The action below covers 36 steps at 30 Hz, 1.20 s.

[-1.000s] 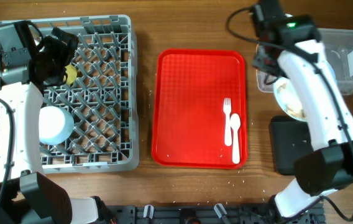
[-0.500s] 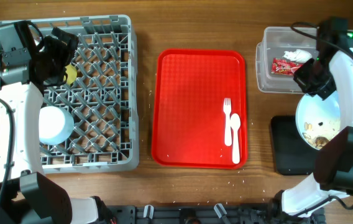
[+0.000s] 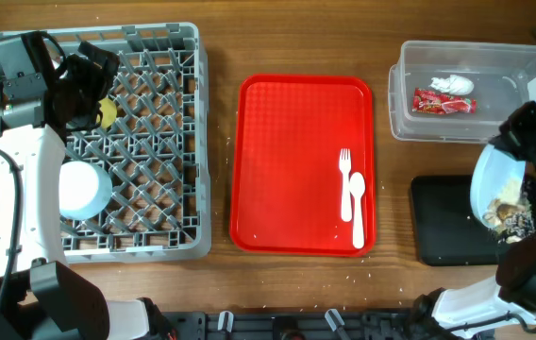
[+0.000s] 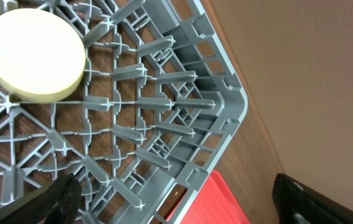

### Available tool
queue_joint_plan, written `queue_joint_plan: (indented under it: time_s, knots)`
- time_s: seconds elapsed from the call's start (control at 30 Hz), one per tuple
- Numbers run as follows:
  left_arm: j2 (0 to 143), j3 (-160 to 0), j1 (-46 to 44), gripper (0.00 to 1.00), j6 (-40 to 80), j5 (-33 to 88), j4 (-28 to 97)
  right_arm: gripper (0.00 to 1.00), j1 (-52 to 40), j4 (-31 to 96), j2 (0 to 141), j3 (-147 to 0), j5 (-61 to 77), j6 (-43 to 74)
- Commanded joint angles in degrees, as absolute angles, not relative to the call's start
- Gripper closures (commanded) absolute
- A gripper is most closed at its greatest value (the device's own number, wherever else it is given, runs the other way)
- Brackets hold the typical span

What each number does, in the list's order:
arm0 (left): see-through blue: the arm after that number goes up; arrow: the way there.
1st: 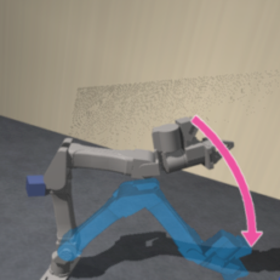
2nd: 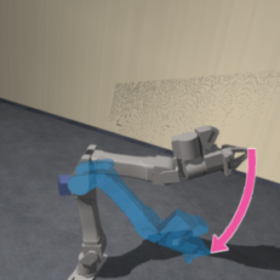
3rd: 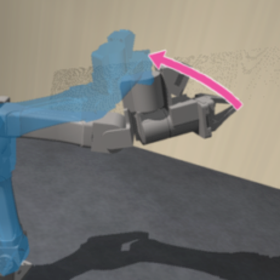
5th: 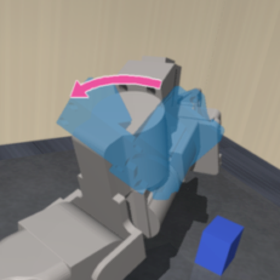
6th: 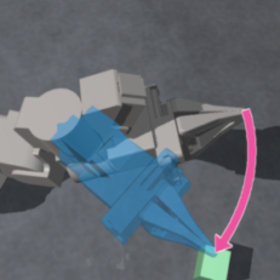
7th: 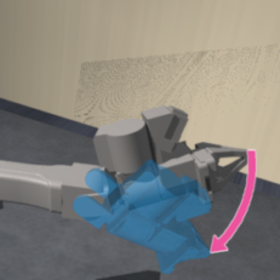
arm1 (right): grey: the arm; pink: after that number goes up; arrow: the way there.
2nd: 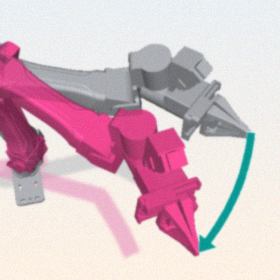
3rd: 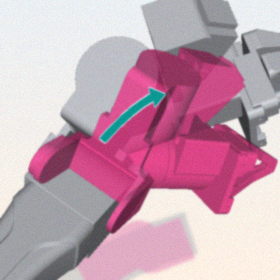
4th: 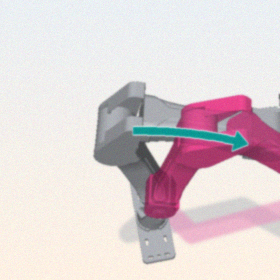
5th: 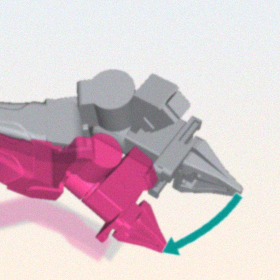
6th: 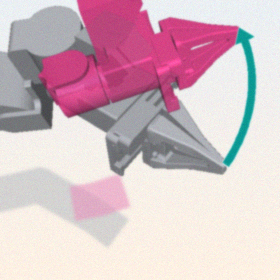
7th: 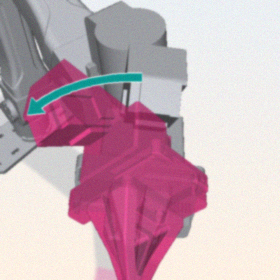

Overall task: Sort waste into correct bins and load items into the dishwasher rack
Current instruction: 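Tilt plate with right gripper to dump food onto black tray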

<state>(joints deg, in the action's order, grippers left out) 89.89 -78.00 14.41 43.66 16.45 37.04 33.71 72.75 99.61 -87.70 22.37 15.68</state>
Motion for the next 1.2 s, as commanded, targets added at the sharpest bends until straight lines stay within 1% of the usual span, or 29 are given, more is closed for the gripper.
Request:
queue_joint_plan:
  time_s: [0.0,0.07,0.17,0.23,0.4,0.53,0.67,0.77,0.83,0.87,0.93,0.97,1.03,1.07,1.1,1.13,1.17]
  knots:
    - [88.82,-78.85,14.52,0.00,43.99,17.10,36.91,0.96,34.59,73.84,98.35,-86.87,30.61,9.98]
    - [88.82,-78.85,14.52,0.00,43.99,17.10,36.91,0.96,34.59,74.26,98.35,-86.87,31.07,9.69]
    - [88.82,-78.85,14.52,0.00,43.99,17.10,36.91,0.96,34.65,75.57,98.35,-86.87,37.26,7.05]
    - [88.82,-78.85,14.52,0.00,43.99,17.10,36.93,0.96,35.14,77.30,98.35,-86.87,38.28,7.03]
    - [88.82,-78.85,14.55,0.00,43.99,17.10,36.91,0.96,37.80,85.06,98.35,-86.87,47.20,-2.02]
    - [88.82,-78.85,14.52,0.00,43.99,17.10,36.91,0.96,41.89,86.76,98.35,-86.87,47.07,-2.31]
    - [88.82,-78.85,14.52,0.00,43.99,17.10,36.91,0.96,46.44,90.72,98.35,-86.87,47.68,-6.83]
    - [88.82,-78.85,14.52,0.00,43.99,17.10,36.91,0.96,47.88,92.20,98.32,-86.83,48.56,-8.01]
    - [88.82,-78.85,14.52,0.00,43.99,17.10,36.91,0.96,48.10,88.71,98.08,-86.80,48.31,-4.99]
    - [88.82,-78.85,14.52,0.00,43.99,17.10,36.91,0.96,48.14,89.12,98.08,-86.83,47.97,-2.81]
    - [88.82,-78.85,14.52,0.00,43.99,17.10,36.91,0.96,48.14,92.20,97.91,-86.74,52.60,-9.43]
    - [88.82,-78.85,14.52,0.00,43.99,17.10,36.91,0.96,48.07,90.59,97.89,-86.72,52.47,-8.14]
    - [88.82,-78.85,14.55,0.00,43.99,17.08,36.91,0.96,48.10,85.91,97.93,-86.72,49.30,-1.34]
    - [88.82,-78.85,14.52,0.00,43.99,17.10,36.88,0.96,48.25,87.70,97.91,-86.72,49.17,-2.44]
    - [88.82,-78.85,14.52,0.00,43.99,17.10,36.91,0.96,48.25,90.13,97.91,-86.72,50.92,-6.66]
    - [88.82,-78.85,14.52,0.00,43.99,17.10,36.91,0.96,48.18,88.42,97.93,-86.72,51.79,-6.26]
    - [88.82,-78.85,14.55,0.00,43.99,17.10,36.91,0.96,48.21,86.41,97.93,-86.72,50.00,-2.42]
